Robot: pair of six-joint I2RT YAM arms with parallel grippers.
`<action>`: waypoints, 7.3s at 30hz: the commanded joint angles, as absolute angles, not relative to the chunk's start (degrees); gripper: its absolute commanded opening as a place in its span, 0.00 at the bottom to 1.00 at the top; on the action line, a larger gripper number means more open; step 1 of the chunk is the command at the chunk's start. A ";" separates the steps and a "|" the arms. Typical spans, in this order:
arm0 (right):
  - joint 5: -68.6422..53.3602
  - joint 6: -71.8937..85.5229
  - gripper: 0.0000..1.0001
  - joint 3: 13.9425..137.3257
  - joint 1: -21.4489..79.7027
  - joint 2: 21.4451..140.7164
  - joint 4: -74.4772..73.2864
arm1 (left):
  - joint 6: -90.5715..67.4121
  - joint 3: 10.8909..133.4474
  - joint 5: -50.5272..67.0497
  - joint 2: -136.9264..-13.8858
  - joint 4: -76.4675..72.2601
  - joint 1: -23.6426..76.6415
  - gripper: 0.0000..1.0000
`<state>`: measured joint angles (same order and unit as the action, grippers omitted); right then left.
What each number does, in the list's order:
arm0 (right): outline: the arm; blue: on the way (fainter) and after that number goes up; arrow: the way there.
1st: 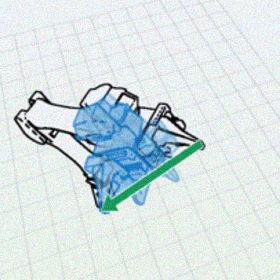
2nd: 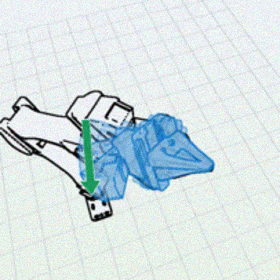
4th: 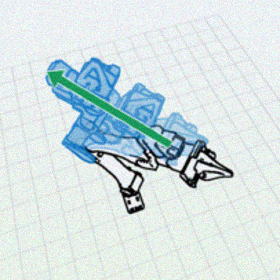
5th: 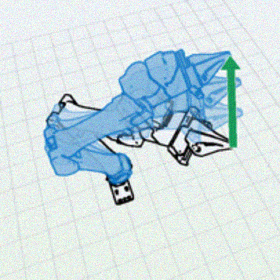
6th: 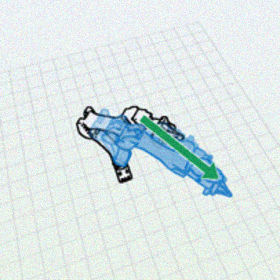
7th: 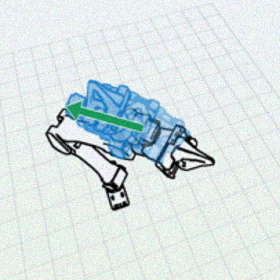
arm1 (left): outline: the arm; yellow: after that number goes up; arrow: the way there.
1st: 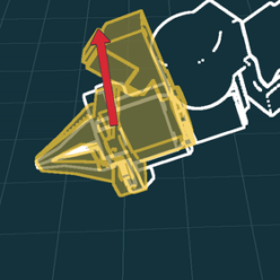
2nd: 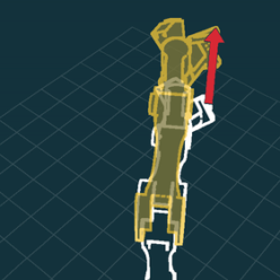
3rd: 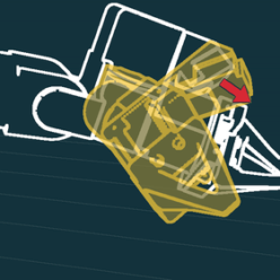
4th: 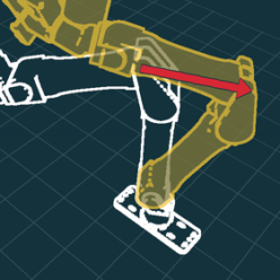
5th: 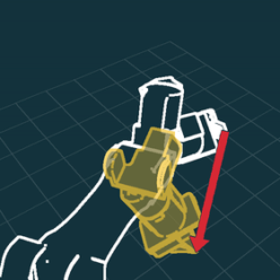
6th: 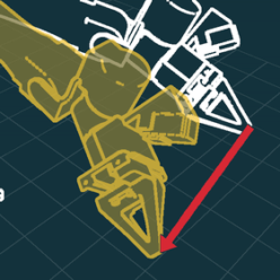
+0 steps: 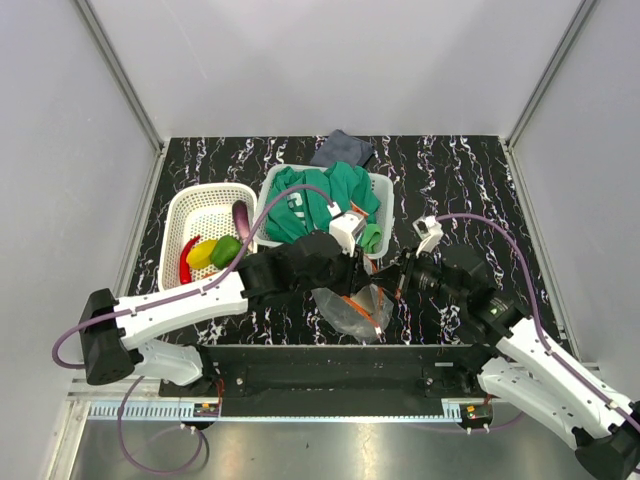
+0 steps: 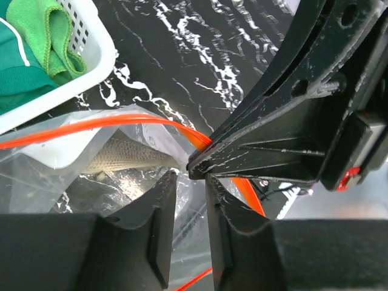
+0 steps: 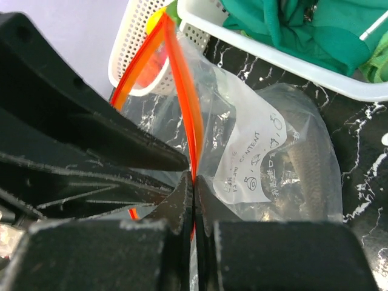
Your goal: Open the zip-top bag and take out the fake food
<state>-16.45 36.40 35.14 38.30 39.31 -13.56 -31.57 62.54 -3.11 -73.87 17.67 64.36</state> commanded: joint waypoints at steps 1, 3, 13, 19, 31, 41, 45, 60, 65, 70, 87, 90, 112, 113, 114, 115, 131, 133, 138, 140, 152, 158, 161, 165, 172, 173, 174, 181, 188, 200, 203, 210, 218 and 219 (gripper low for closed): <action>-20.82 37.44 0.00 37.00 38.76 39.72 -11.34 | -31.82 66.09 -9.84 -74.88 18.90 65.30 0.27; -21.97 38.14 0.00 36.74 38.67 40.08 -10.55 | -31.64 66.01 -10.72 -74.97 19.16 65.30 0.26; -24.17 42.00 0.00 36.12 38.67 39.99 -3.70 | -34.18 64.25 -11.78 -76.29 20.92 65.39 0.21; -28.03 45.08 0.00 38.32 38.76 41.66 -0.53 | -36.12 54.95 -13.09 -69.10 15.66 65.65 0.20; -26.11 52.11 0.00 34.46 41.74 46.14 13.60 | -38.58 49.31 -13.88 -65.21 14.76 65.83 0.24; -23.99 49.84 0.00 42.27 48.08 59.15 21.36 | -34.72 53.96 -21.71 -60.13 23.81 64.07 0.27; -21.80 48.16 0.00 40.26 48.08 59.94 20.30 | -35.77 51.69 -19.87 -60.12 24.61 61.62 0.28; -15.03 47.91 0.00 28.39 48.08 48.17 10.83 | -45.52 38.76 -13.09 -69.34 10.19 61.70 0.13; -14.24 47.20 0.00 28.65 47.99 46.32 9.05 | -47.72 39.20 -13.01 -73.29 9.40 63.36 0.24; -14.24 47.46 0.00 27.86 48.08 45.62 8.88 | -55.09 39.46 -10.73 -76.63 9.58 64.60 0.47; -12.74 48.95 0.00 24.26 48.08 39.38 6.06 | -66.36 40.96 -9.14 -87.36 6.33 64.77 0.76; -12.74 49.22 0.00 23.82 48.08 38.94 6.06 | -66.18 40.52 -9.84 -89.82 4.14 64.69 0.76; -12.74 46.85 0.00 24.78 48.08 38.67 2.29 | -56.34 40.52 -20.40 -81.83 18.63 64.77 0.32; -12.74 46.67 0.00 24.70 48.08 38.50 2.29 | -56.95 40.60 -20.30 -81.57 18.46 65.12 0.32; -12.57 46.76 0.00 24.87 47.99 38.41 2.29 | -57.21 41.04 -19.78 -81.30 18.37 65.47 0.33; -12.48 46.76 0.00 24.79 48.08 38.15 2.20 | -57.48 41.39 -19.43 -80.86 18.28 66.09 0.36; -11.95 47.55 0.00 24.00 48.16 36.04 1.67 | -64.95 44.84 -18.81 -93.78 18.11 66.09 0.66; -11.34 47.64 0.00 23.38 48.08 35.34 1.06 | -64.60 43.86 -19.95 -91.94 17.49 65.92 0.56; -9.93 47.55 0.00 21.80 48.08 34.02 0.35 | -61.18 42.63 -22.84 -86.49 17.58 66.01 0.21; -9.23 47.20 0.00 21.62 48.08 33.75 -0.87 | -59.33 42.89 -23.55 -84.38 18.36 66.09 0.11; -10.79 41.32 0.00 22.67 48.08 34.27 -5.19 | -49.30 45.44 -22.68 -69.54 19.25 69.35 0.00; -18.53 37.35 0.00 27.32 48.08 38.23 -5.19 | -50.19 44.91 -28.45 -64.51 17.49 69.35 0.00; -20.21 37.88 0.00 29.96 48.08 37.71 -5.19 | -49.40 45.70 -31.54 -65.56 17.40 69.17 0.00; -20.48 36.04 0.00 32.95 48.08 36.22 -9.37 | -49.83 46.06 -34.80 -66.36 19.77 68.47 0.00; -19.93 33.05 0.00 36.99 48.08 32.16 -16.35 | -54.75 44.22 -37.27 -64.78 25.66 67.68 0.00; -21.08 32.87 0.00 37.35 48.08 34.26 -16.09 | -55.97 43.86 -36.92 -64.51 25.66 67.68 0.00; -22.49 32.52 0.00 37.61 48.08 35.67 -15.91 | -59.12 43.51 -36.39 -64.16 25.66 67.68 0.00; -22.44 34.01 0.59 37.53 48.08 43.16 -14.24 | -67.06 42.27 -31.12 -58.54 23.02 67.41 0.00; -8.44 38.24 0.99 30.16 48.08 27.45 -14.85 | -76.63 43.33 -27.25 -51.78 31.19 63.64 0.00; -30.92 30.14 0.94 25.31 48.08 49.99 14.03 | -90.52 42.71 -20.74 -42.10 35.50 60.21 0.00; -32.95 31.38 0.91 26.36 48.16 57.81 23.45 | -91.23 42.37 -20.74 -41.57 36.12 60.21 0.00; -34.10 31.73 0.77 29.27 48.16 66.71 33.04 | -90.97 42.01 -20.30 -42.01 36.12 60.21 0.00; -37.33 31.02 0.52 31.29 48.16 67.58 34.27 | -90.88 41.57 -19.69 -42.28 36.04 60.21 0.00; -37.79 31.98 0.54 31.03 48.25 68.46 35.06 | -90.79 42.01 -19.86 -42.45 35.95 60.21 0.00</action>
